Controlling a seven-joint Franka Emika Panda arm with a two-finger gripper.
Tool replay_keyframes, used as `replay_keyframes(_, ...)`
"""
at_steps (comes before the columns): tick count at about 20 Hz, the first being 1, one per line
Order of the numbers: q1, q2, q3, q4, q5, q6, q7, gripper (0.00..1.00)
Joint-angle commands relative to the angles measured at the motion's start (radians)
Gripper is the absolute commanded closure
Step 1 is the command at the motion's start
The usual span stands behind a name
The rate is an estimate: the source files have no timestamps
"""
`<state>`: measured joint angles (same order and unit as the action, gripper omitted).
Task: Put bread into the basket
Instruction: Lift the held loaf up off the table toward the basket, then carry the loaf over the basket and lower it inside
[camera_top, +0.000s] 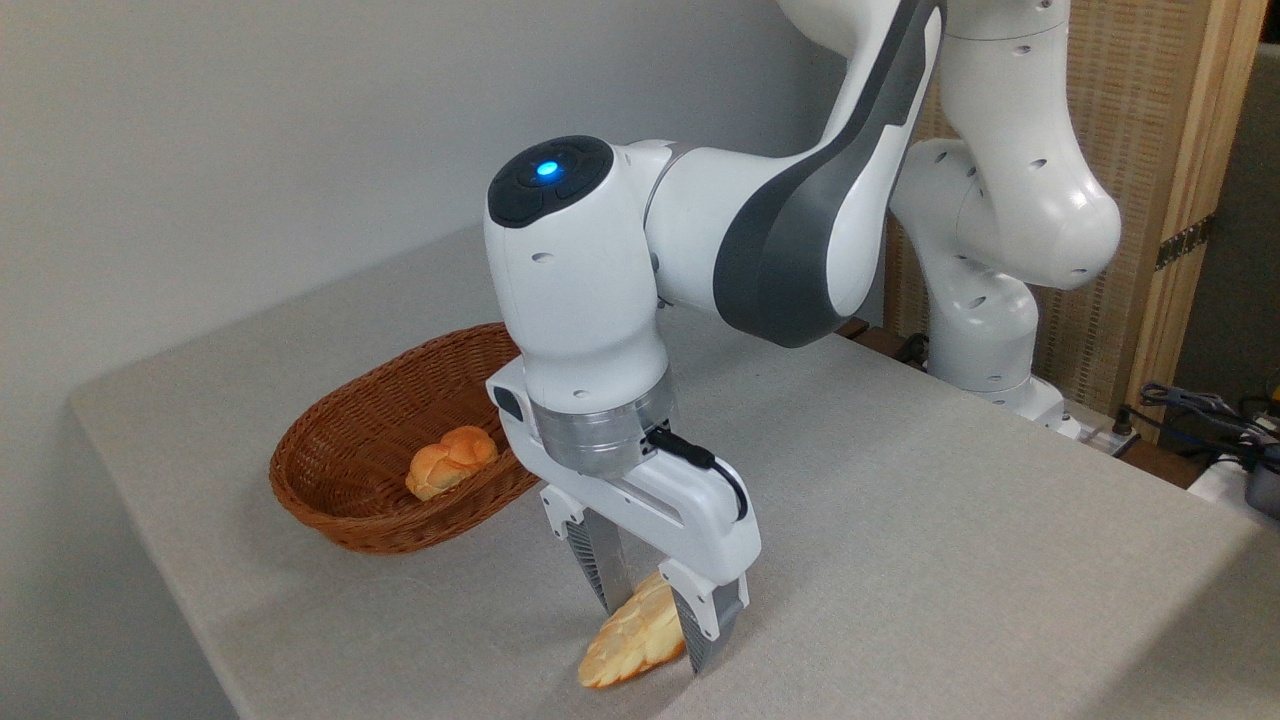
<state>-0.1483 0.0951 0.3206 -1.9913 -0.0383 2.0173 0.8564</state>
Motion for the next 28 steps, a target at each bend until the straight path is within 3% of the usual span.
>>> replay_keyframes(1,-0.005,0.002,-0.005,-0.001,-0.003,0.023,0.012,0.66)
replay_keyframes(16,-0.005,-0.009,-0.014,0.012,-0.005,0.021,0.012,0.66)
replay_keyframes(22,-0.005,-0.038,-0.024,0.055,-0.071,0.006,0.009,0.66)
replay_keyframes(25,-0.005,-0.051,-0.064,0.065,-0.094,0.0,-0.002,0.66)
replay_keyframes(28,-0.005,-0.058,-0.121,0.088,-0.159,-0.003,-0.049,0.66)
